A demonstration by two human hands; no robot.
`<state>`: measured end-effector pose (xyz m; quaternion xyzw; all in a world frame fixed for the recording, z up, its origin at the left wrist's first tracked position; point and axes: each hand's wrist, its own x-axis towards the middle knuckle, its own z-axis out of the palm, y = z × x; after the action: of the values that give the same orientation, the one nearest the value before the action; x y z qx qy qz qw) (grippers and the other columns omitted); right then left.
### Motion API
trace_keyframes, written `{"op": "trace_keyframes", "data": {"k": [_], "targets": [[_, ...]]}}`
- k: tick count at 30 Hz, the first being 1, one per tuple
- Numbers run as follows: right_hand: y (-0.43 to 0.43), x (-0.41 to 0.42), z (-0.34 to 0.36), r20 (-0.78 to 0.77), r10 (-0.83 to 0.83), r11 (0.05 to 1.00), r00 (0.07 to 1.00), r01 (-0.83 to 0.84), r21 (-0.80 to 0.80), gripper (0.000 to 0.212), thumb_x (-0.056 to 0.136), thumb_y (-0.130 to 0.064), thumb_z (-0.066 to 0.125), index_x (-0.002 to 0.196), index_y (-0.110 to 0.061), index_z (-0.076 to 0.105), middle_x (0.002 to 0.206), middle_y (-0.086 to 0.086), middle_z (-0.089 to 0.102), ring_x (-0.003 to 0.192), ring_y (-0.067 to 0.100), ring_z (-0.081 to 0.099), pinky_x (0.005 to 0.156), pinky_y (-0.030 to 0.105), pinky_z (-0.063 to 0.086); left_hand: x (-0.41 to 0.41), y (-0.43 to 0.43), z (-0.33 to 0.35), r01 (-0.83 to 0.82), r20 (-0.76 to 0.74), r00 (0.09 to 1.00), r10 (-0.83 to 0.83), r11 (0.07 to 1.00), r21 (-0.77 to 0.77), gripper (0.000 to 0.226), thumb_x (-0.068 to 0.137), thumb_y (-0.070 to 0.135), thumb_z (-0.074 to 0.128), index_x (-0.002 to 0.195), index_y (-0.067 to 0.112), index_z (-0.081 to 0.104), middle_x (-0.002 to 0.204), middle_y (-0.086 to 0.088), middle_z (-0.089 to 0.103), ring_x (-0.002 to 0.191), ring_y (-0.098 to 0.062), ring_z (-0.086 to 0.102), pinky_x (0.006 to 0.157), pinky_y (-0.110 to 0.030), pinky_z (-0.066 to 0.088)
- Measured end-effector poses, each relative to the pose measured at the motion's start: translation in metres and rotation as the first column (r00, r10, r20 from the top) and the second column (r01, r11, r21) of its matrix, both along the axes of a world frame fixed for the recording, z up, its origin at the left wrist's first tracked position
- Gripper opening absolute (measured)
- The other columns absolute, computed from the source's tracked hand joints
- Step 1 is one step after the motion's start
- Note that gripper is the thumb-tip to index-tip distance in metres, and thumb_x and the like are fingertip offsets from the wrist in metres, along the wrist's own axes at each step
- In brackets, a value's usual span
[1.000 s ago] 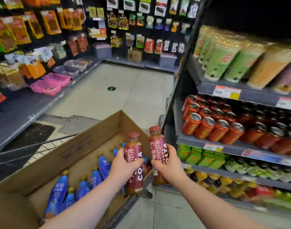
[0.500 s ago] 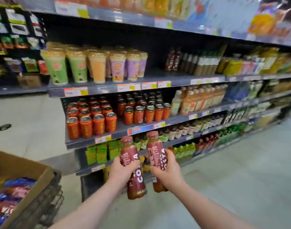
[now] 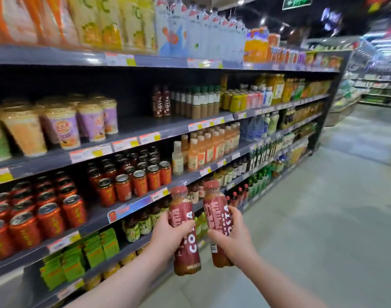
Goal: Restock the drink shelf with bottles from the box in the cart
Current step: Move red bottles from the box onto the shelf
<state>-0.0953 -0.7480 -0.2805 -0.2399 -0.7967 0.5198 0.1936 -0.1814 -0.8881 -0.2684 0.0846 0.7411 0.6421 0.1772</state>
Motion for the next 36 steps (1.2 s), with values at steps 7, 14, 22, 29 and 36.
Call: {"op": "trace_keyframes", "data": {"k": [7,14,22,29,36], "targets": [[0.075,-0.062,0.014,-0.025,-0.056,0.998,0.998,0.056,0.034,0.066,0.069,-0.022,0.075,0.118,-0.039,0.033,0.097,-0.014,0.058,0.076,-0.005,0.06,0.054,0.009,0.043,-0.072,0.086,0.009,0.116,-0.019,0.993,-0.114,0.988,0.104,0.036,0.072,0.02,0.076,0.099,0.029,0.054,0.091,0.002,0.067,0.074,-0.012,0.067,0.053,-0.02,0.048],[0.139,-0.161,0.046,-0.061,-0.071,0.992,0.996,0.077,0.104,0.068,0.068,-0.029,0.077,0.122,-0.037,0.037,0.098,-0.016,0.061,0.083,-0.002,0.062,0.067,0.021,0.047,-0.173,0.151,0.033,0.214,-0.048,0.977,-0.209,0.967,0.138,0.054,0.057,0.035,0.078,0.105,0.025,0.056,0.095,0.0,0.07,0.084,-0.018,0.069,0.08,-0.04,0.056],[0.167,-0.252,0.073,-0.087,-0.01,0.991,0.996,0.021,0.131,0.069,0.071,-0.032,0.075,0.129,-0.032,0.037,0.104,-0.015,0.061,0.086,-0.004,0.061,0.067,0.015,0.045,-0.263,0.176,0.052,0.155,-0.108,0.985,-0.133,0.96,0.232,0.029,0.075,0.016,0.075,0.098,0.024,0.058,0.089,-0.001,0.07,0.074,-0.016,0.07,0.061,-0.025,0.053],[0.182,-0.345,0.096,-0.132,0.113,0.985,0.985,-0.094,0.143,0.067,0.076,-0.031,0.074,0.126,-0.036,0.03,0.101,-0.02,0.052,0.089,-0.005,0.054,0.068,0.018,0.043,-0.329,0.175,0.073,0.025,-0.162,0.987,0.017,0.968,0.251,0.028,0.073,0.021,0.076,0.095,0.028,0.06,0.086,0.005,0.071,0.07,-0.009,0.07,0.057,-0.021,0.052],[0.207,-0.448,0.112,-0.192,0.302,0.95,0.934,-0.278,0.143,0.062,0.076,-0.027,0.073,0.124,-0.033,0.035,0.109,-0.008,0.056,0.095,0.006,0.058,0.076,0.025,0.051,-0.391,0.182,0.1,-0.162,-0.298,0.923,0.241,0.95,0.266,0.038,0.073,0.027,0.077,0.094,0.04,0.048,0.092,0.016,0.064,0.074,0.0,0.066,0.056,-0.014,0.048]]}}
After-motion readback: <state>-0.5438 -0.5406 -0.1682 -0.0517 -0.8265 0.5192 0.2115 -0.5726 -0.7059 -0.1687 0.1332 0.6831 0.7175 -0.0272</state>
